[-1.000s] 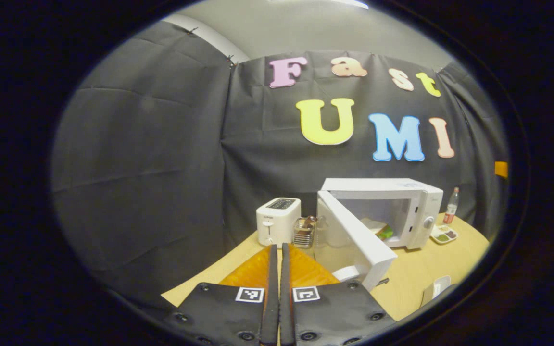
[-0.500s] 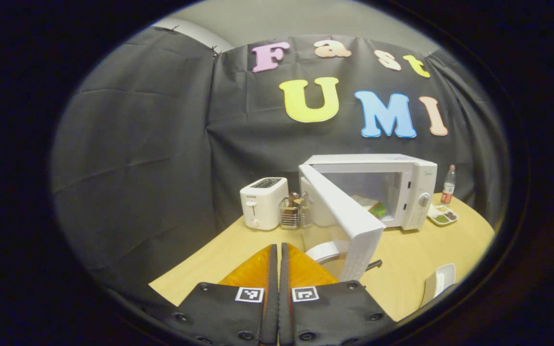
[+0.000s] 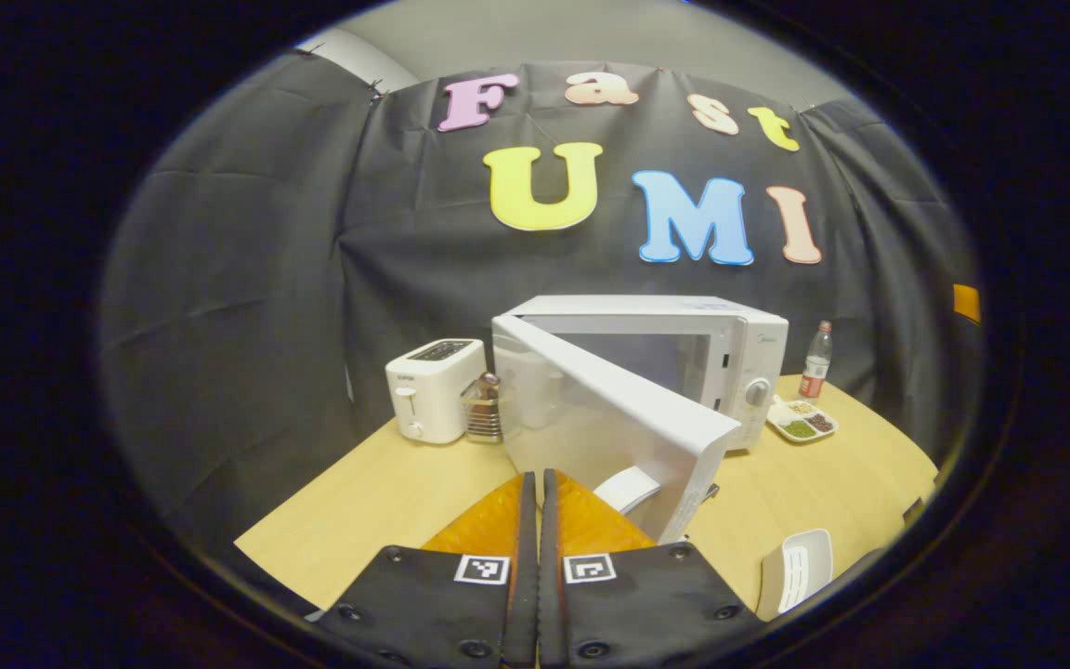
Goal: Open the microwave oven with the left hand, put the food in, and close the microwave oven.
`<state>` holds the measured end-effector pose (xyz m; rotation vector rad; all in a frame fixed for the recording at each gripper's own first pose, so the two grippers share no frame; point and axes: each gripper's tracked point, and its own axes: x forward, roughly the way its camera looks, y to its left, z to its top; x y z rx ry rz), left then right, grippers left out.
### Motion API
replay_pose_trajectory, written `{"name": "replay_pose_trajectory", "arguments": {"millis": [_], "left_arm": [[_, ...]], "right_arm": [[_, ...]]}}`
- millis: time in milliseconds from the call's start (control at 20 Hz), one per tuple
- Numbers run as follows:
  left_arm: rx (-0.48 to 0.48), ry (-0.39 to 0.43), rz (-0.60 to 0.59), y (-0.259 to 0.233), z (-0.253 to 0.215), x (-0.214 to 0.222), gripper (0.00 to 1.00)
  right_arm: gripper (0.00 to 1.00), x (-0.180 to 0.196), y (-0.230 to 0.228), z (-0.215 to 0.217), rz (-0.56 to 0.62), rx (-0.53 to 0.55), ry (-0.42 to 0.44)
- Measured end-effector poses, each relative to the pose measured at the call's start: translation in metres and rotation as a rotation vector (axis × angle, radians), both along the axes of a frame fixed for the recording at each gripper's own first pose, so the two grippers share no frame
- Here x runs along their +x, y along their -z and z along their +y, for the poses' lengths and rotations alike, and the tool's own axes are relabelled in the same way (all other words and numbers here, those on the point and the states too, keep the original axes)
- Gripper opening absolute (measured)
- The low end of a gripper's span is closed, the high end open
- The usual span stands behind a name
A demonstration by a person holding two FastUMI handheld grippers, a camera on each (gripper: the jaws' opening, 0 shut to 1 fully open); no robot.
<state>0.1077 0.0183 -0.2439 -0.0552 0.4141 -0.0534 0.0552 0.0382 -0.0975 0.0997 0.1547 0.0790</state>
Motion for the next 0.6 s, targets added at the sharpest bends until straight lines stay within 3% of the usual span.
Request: {"name": "replay_pose_trajectory", "arguments": {"millis": [600], "left_arm": [[-0.07, 0.228, -0.001, 0.011, -0.086, 0.085, 0.07]], "right_arm": [[0.98, 0.045, 0.007, 0.0, 0.004, -0.095, 0.062]]}}
